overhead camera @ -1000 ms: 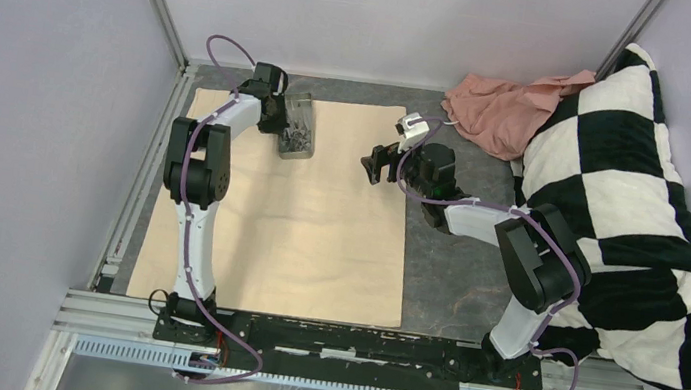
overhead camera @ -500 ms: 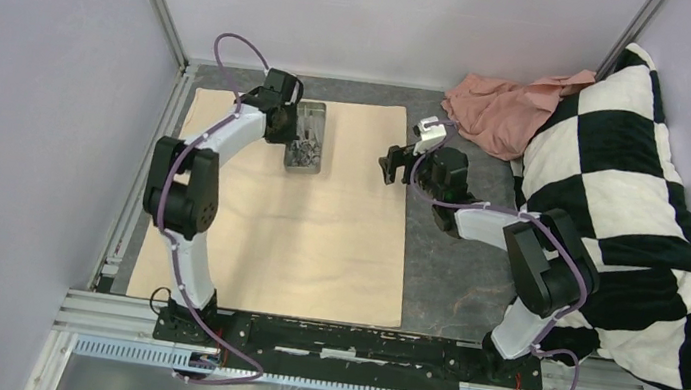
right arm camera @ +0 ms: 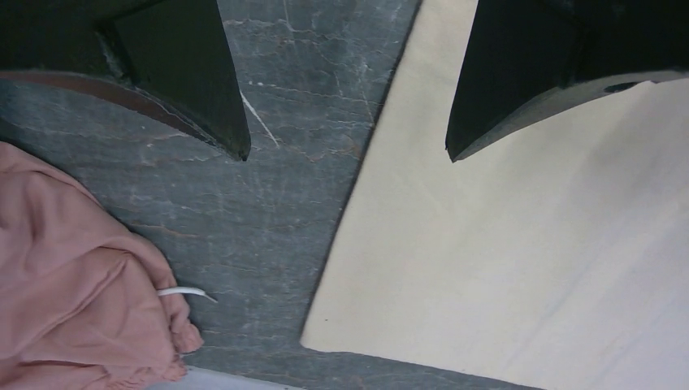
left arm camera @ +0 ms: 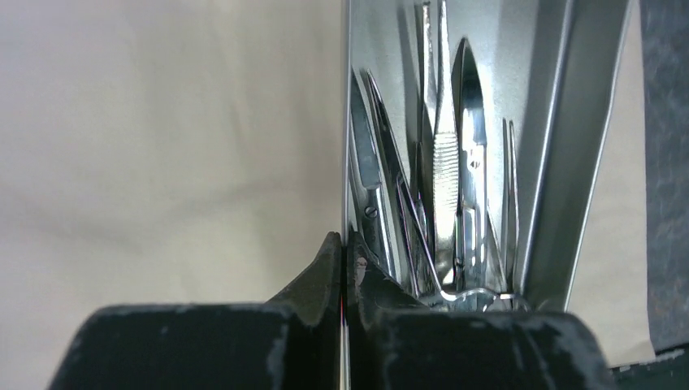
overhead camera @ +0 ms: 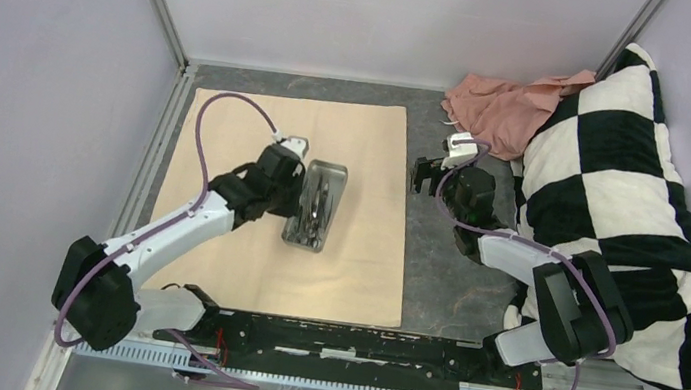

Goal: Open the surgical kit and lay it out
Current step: Place the container in the surgical kit.

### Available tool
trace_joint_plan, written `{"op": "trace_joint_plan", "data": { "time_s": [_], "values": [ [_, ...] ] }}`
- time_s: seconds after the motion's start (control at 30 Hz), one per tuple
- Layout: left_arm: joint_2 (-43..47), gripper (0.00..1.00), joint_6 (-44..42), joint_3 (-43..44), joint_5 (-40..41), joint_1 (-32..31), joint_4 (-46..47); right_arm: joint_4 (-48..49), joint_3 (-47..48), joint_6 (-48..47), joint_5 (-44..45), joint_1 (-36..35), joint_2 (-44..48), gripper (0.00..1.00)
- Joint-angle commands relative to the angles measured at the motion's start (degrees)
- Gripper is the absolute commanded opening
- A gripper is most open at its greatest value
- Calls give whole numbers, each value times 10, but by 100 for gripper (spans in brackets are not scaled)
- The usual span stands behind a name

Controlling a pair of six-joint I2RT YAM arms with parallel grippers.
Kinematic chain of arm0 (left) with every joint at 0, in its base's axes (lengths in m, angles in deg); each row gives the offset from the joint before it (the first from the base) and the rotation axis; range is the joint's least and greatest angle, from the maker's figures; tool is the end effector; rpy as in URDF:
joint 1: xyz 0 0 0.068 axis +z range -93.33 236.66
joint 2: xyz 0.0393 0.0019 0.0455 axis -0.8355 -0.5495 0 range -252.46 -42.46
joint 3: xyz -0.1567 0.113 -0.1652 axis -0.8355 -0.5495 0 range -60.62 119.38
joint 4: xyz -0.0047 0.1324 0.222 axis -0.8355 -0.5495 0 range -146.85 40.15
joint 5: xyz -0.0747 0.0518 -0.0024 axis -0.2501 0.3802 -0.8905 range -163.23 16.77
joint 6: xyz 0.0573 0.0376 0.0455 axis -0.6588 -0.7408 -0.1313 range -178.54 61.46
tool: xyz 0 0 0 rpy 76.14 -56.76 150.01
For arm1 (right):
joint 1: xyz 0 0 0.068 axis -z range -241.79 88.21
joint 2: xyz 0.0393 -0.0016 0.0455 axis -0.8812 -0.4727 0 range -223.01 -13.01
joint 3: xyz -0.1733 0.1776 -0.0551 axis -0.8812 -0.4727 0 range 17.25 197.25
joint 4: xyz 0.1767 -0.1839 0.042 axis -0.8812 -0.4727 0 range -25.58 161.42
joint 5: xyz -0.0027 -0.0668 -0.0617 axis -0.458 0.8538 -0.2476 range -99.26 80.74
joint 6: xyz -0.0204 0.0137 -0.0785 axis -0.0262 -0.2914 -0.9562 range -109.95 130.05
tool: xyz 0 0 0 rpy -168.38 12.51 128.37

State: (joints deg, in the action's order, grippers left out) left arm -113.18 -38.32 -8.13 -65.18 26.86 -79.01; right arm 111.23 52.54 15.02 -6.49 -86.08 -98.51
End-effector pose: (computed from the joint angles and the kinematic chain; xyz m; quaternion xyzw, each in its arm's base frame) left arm 0.2529 -0.1334 0.2192 0.0522 0.9282 -0.0940 0.3561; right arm 0.3158 0.1387 0.1838 -0.1137 0.7598 0.1437 0.6238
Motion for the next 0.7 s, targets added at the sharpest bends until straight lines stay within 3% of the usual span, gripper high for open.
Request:
{"op": "trace_joint_plan", "data": {
  "time_s": [0.0, 0.13, 0.23, 0.4, 0.67],
  "values": [
    [38, 2, 96, -48, 20, -74, 51, 25, -19, -13, 33, 14, 29, 98],
    [28, 2, 193, -65, 89, -146, 52, 36, -29, 6, 18, 27, 32, 98],
    [10, 2, 233, -80, 91, -188, 101, 39, -28, 12, 11, 28, 24, 98],
    [-66, 2, 214, -47, 150, -279, 121, 36, -23, 18, 5, 32, 13, 98],
    [-159, 2, 210, -23, 159, -316, 148, 39, -24, 23, -2, 39, 10, 98]
  ]
}}
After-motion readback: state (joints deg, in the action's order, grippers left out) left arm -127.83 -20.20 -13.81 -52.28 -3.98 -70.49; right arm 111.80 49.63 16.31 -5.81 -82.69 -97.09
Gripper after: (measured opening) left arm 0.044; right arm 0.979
